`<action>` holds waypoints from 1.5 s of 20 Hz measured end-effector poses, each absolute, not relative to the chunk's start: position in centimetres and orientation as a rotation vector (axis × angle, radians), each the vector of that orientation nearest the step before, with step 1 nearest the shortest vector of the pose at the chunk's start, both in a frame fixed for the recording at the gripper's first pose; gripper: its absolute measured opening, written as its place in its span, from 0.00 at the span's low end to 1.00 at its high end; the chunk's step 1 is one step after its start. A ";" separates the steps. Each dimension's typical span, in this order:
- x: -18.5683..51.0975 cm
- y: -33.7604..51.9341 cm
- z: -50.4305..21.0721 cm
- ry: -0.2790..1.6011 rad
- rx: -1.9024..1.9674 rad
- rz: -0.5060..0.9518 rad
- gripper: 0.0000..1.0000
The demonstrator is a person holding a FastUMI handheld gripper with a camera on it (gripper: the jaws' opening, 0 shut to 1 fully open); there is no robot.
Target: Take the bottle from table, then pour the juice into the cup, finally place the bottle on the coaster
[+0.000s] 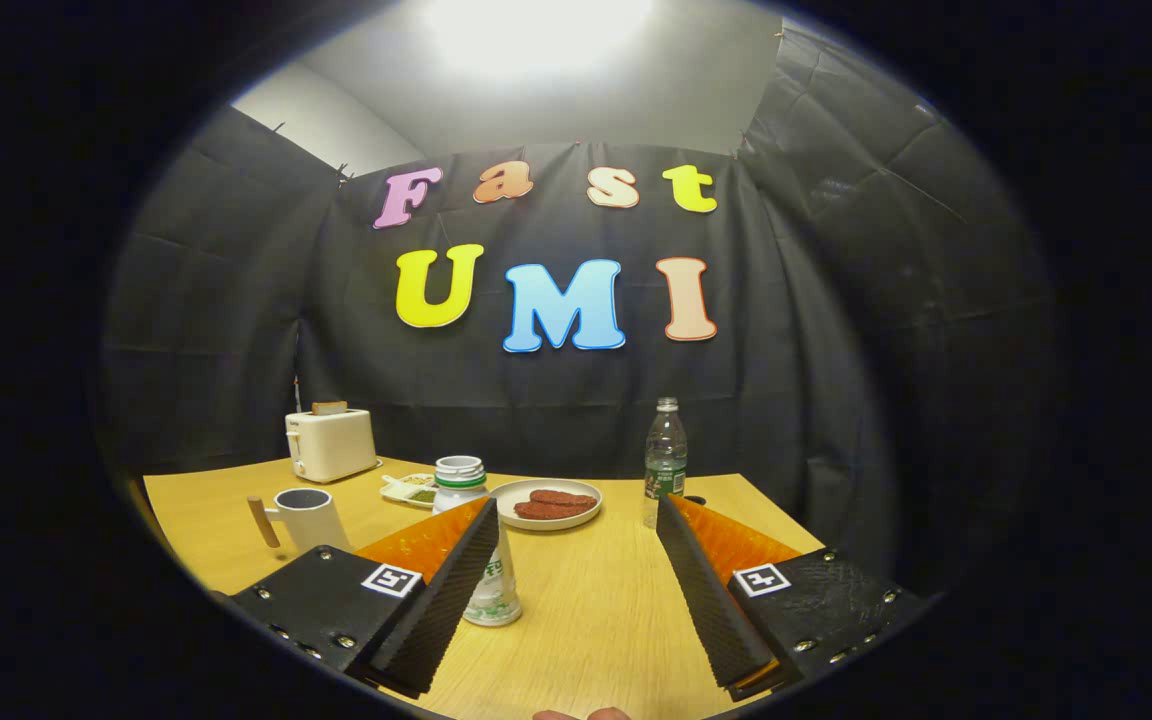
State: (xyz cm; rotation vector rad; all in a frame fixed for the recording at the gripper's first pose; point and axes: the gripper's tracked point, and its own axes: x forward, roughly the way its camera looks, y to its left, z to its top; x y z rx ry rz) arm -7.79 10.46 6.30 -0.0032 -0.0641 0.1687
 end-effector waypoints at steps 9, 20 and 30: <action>-6.9 17.6 3.1 -0.033 -0.005 0.293 0.98; -1.4 20.0 0.3 0.025 -0.002 0.230 0.98; 1.0 19.6 -1.5 0.076 0.020 0.136 0.86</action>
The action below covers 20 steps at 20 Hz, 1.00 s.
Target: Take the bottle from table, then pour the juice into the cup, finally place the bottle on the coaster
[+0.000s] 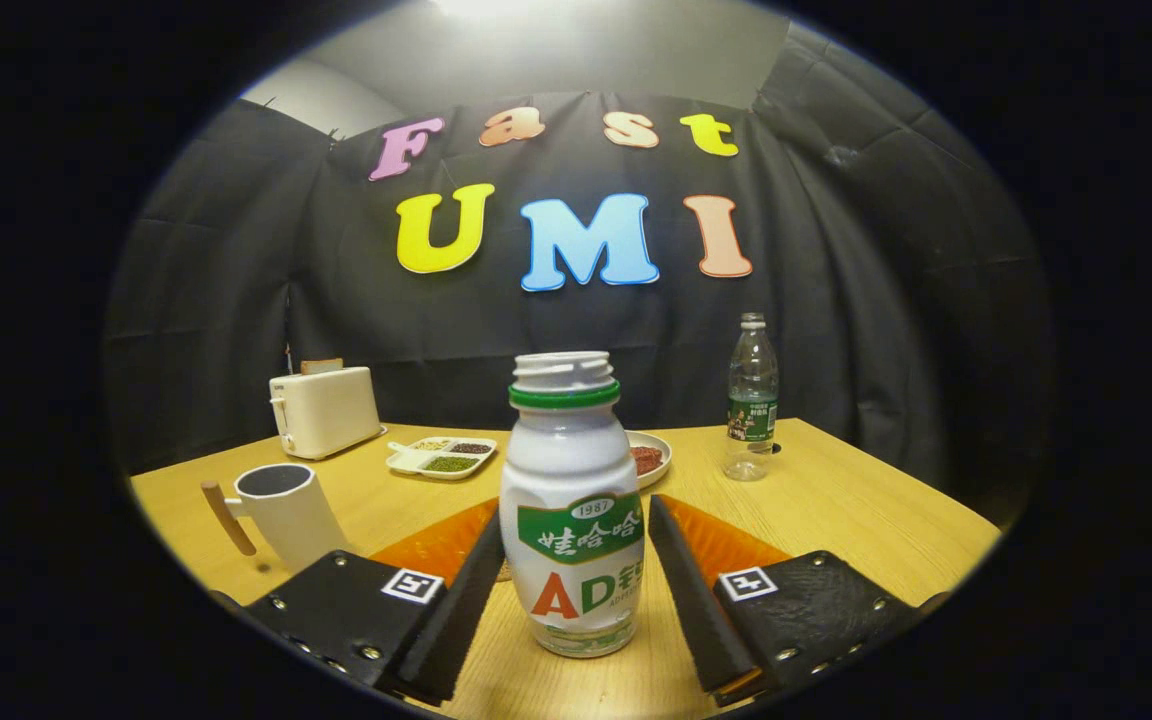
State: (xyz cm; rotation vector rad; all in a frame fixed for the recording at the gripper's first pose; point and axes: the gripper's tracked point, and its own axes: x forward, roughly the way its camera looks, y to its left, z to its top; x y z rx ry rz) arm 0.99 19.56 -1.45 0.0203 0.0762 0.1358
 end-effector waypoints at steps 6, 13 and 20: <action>1.1 19.8 -1.1 0.074 -0.008 0.151 0.71; 0.6 21.0 1.1 0.043 -0.164 0.171 0.71; 0.4 22.4 2.5 0.032 -0.313 0.200 0.71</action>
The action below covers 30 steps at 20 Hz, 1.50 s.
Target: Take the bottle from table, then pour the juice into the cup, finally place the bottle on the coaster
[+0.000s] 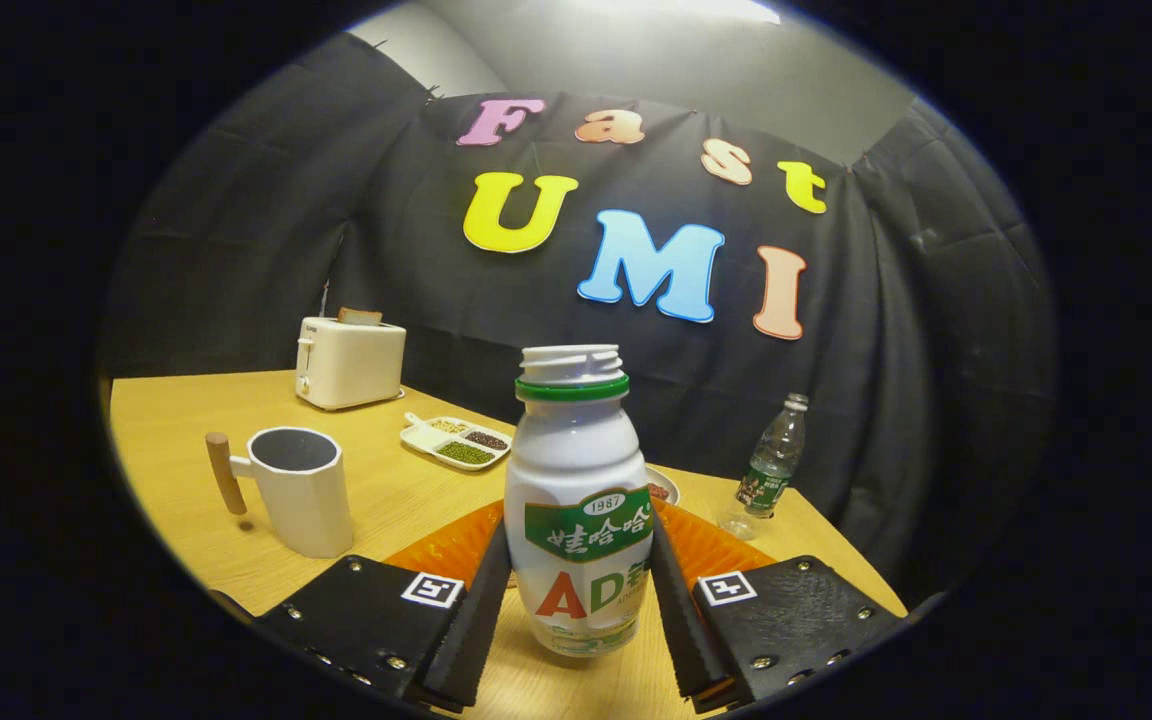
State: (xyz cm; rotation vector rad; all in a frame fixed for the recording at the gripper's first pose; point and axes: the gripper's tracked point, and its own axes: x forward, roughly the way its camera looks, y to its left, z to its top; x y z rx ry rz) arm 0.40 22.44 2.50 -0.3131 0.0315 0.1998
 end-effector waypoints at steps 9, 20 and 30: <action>1.0 25.2 2.7 0.047 -0.542 0.250 0.71; 1.4 28.4 2.5 0.043 -0.779 0.299 0.71; 1.6 30.1 1.8 0.035 -0.957 0.313 0.71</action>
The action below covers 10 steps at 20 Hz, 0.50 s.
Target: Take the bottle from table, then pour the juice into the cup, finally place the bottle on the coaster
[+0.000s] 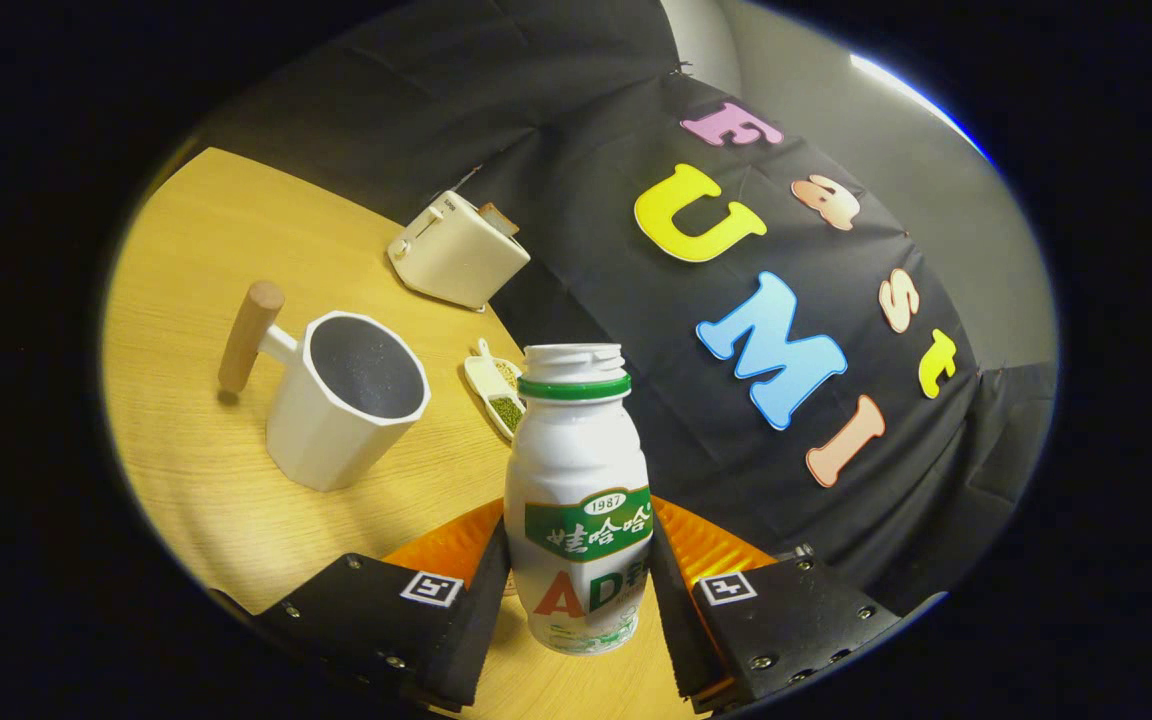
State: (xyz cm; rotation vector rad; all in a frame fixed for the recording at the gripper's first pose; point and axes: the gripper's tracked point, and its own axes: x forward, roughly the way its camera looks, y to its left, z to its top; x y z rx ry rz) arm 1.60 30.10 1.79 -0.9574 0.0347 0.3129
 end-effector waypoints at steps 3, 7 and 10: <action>1.7 30.4 1.6 0.034 -1.015 0.311 0.71; 1.8 30.7 1.5 0.019 -1.087 0.305 0.71; 1.9 31.1 1.7 0.002 -1.144 0.302 0.71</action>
